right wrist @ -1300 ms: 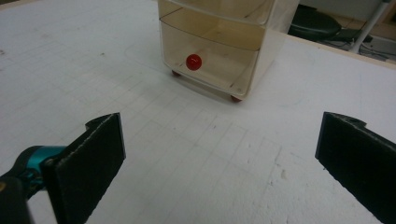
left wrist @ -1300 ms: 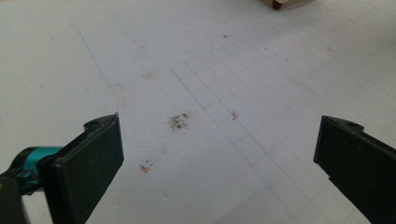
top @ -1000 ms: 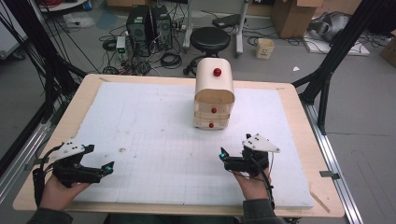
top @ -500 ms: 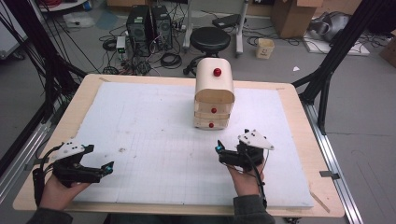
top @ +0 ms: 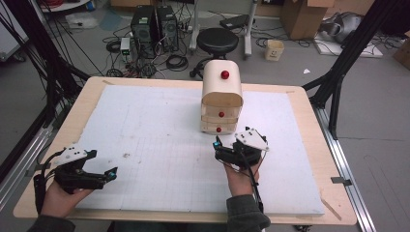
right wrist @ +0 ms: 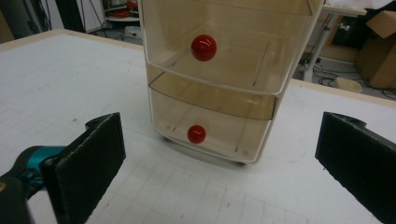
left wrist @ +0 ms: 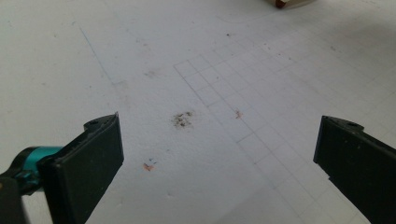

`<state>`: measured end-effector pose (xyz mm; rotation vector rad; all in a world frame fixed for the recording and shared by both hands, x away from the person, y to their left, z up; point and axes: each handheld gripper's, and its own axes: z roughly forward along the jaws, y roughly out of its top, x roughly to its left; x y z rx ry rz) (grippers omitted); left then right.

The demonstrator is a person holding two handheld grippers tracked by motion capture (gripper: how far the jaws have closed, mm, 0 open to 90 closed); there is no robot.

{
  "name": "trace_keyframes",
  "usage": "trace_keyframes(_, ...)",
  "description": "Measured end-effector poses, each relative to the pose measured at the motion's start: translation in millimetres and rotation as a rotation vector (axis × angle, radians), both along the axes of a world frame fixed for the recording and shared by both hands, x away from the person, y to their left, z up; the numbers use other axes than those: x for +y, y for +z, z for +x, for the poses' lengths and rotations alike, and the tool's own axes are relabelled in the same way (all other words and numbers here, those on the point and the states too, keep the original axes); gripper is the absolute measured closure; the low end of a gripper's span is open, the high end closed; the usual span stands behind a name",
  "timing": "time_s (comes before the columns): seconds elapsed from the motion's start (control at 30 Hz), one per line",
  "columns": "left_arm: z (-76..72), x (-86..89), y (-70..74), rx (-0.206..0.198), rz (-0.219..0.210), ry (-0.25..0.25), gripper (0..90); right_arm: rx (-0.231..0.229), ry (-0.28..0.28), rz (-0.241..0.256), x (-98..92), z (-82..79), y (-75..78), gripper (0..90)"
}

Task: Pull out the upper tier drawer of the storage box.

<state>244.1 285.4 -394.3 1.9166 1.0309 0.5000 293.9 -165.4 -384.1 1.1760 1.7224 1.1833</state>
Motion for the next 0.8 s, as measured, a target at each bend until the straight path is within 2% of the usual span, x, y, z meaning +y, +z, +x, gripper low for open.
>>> trace_keyframes(0.23,0.8,0.0,-0.2,0.001,-0.003,0.003,2.0,-0.019,-0.011,-0.006,12.0,6.5,-0.2,0.4)
trace_keyframes(0.57,1.4,0.9,-0.6,0.001,-0.001,0.002,2.0,-0.060,-0.036,0.020,26.5,18.1,7.0,0.4)
trace_keyframes(0.7,0.9,0.9,-0.7,-0.001,-0.003,0.006,2.0,-0.077,-0.063,0.020,32.3,23.4,5.2,0.5)
trace_keyframes(0.73,0.8,0.9,-0.5,-0.002,-0.003,0.005,2.0,-0.081,-0.092,0.018,34.2,25.2,2.4,0.4)
trace_keyframes(0.8,0.8,0.9,-0.5,-0.004,-0.002,0.005,2.0,-0.097,-0.112,0.017,35.7,26.1,0.8,0.4)
